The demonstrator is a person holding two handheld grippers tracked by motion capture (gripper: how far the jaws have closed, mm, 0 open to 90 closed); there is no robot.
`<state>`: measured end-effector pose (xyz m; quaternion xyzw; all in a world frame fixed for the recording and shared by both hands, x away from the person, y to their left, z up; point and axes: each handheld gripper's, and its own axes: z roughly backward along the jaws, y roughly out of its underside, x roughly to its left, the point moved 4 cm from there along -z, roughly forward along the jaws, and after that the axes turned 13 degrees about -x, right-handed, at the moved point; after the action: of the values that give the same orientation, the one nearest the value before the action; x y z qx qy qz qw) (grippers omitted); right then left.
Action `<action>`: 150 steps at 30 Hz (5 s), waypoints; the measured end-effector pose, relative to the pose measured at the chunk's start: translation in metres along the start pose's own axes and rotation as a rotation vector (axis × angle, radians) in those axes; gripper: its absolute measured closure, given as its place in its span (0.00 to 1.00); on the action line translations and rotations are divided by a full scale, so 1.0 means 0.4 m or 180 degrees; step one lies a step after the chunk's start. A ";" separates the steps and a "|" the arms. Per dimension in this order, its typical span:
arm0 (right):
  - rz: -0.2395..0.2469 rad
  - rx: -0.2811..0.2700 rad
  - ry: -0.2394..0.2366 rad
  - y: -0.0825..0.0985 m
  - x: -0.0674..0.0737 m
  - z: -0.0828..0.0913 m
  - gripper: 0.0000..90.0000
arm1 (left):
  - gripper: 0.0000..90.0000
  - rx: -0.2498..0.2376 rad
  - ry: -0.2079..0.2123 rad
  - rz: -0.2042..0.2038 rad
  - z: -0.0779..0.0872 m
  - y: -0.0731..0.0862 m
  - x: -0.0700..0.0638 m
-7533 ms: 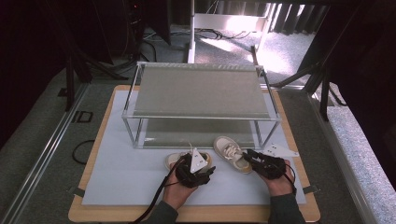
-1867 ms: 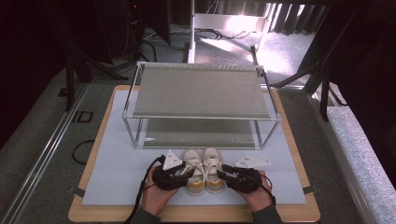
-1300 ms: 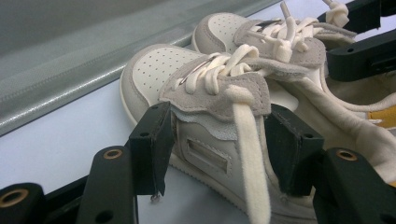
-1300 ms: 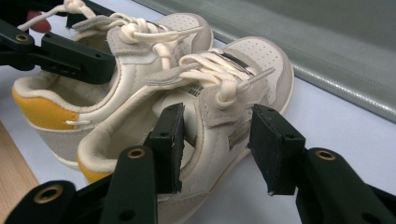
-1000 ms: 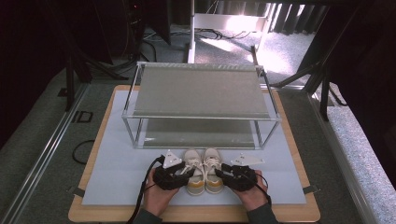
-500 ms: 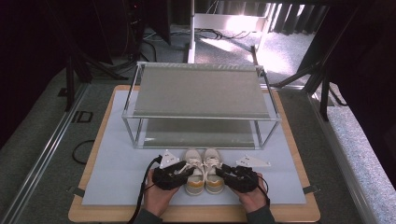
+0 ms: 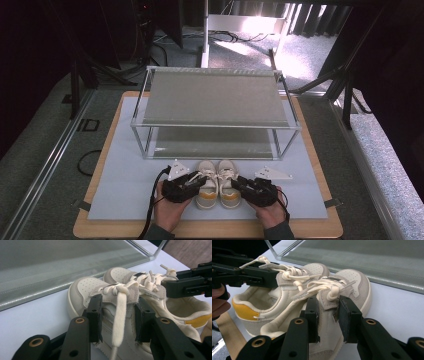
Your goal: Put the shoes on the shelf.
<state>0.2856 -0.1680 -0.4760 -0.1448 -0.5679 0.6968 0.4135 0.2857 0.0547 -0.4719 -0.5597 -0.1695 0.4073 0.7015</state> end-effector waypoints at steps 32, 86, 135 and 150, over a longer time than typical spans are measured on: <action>-0.0144 -0.0153 -0.0040 0.007 0.000 0.008 0.81 | 0.89 -0.0226 -0.0133 0.0061 0.015 0.011 -0.012; -0.0171 -0.0627 0.0188 -0.092 -0.106 -0.074 0.81 | 0.87 -0.0677 -0.0311 0.0018 -0.123 -0.092 0.041; -0.0187 -0.0727 0.0440 -0.112 -0.182 -0.146 0.81 | 0.88 -0.0931 -0.0518 0.0117 -0.229 -0.092 0.087; -0.0281 -0.0802 0.0538 -0.114 -0.202 -0.183 0.81 | 0.88 -0.1050 -0.0630 0.0054 -0.262 -0.099 0.106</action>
<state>0.4030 -0.1780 -0.4791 -0.2286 -0.6198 0.5865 0.4685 0.3993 0.0176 -0.4777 -0.6257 -0.2975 0.4330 0.5766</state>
